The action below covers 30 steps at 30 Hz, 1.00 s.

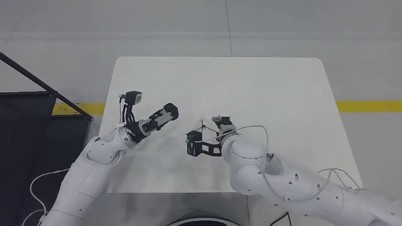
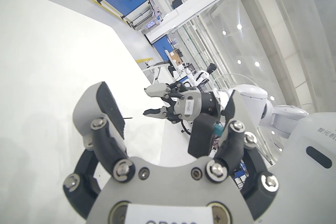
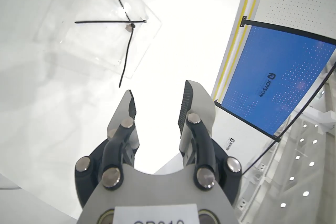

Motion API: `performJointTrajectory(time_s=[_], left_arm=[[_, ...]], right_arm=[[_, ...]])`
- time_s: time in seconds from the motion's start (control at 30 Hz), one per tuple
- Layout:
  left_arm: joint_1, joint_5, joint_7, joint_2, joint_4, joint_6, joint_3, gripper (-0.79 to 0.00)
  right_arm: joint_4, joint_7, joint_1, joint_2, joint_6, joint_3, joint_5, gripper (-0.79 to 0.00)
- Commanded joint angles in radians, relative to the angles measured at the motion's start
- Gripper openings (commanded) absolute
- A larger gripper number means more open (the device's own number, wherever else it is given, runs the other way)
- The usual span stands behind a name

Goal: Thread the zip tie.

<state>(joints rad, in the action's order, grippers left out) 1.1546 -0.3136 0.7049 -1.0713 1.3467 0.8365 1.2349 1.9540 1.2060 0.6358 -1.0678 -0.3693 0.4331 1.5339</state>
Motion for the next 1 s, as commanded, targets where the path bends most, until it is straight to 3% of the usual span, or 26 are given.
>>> performJointTrajectory(time_s=[0.0, 0.1, 0.13, 0.2, 0.37, 0.57, 0.8, 0.97], left_arm=[[0.001, 0.006, -0.003, -0.001, 0.006, -0.003, -0.002, 0.0], [0.001, 0.017, -0.006, -0.002, 0.016, -0.009, -0.007, 0.0], [0.001, 0.022, -0.007, -0.002, 0.02, -0.011, -0.008, 0.0], [0.003, 0.029, -0.01, -0.002, 0.026, -0.015, -0.008, 0.0], [0.012, 0.045, -0.017, -0.002, 0.045, -0.018, -0.005, 0.0], [0.028, 0.061, -0.022, 0.0, 0.071, -0.017, 0.005, 0.0], [0.048, 0.092, -0.05, 0.002, 0.11, -0.019, 0.02, 0.0], [0.05, 0.097, -0.054, 0.002, 0.116, -0.022, 0.02, -0.001]], right_arm=[[0.037, -0.066, 0.072, 0.036, 0.048, 0.092, 0.007, -0.194], [0.081, -0.198, 0.184, 0.082, 0.093, 0.224, 0.005, -0.188], [0.092, -0.244, 0.225, 0.097, 0.109, 0.27, 0.001, -0.151], [0.11, -0.342, 0.309, 0.123, 0.13, 0.359, -0.015, 0.0], [0.132, -0.591, 0.502, 0.177, 0.11, 0.58, -0.042, 0.0], [0.173, -0.781, 0.706, 0.209, 0.162, 0.793, -0.045, 0.0], [0.215, -0.845, 0.86, 0.221, 0.194, 0.962, -0.062, 0.0], [0.223, -0.812, 0.879, 0.222, 0.191, 0.987, -0.052, -0.001]])
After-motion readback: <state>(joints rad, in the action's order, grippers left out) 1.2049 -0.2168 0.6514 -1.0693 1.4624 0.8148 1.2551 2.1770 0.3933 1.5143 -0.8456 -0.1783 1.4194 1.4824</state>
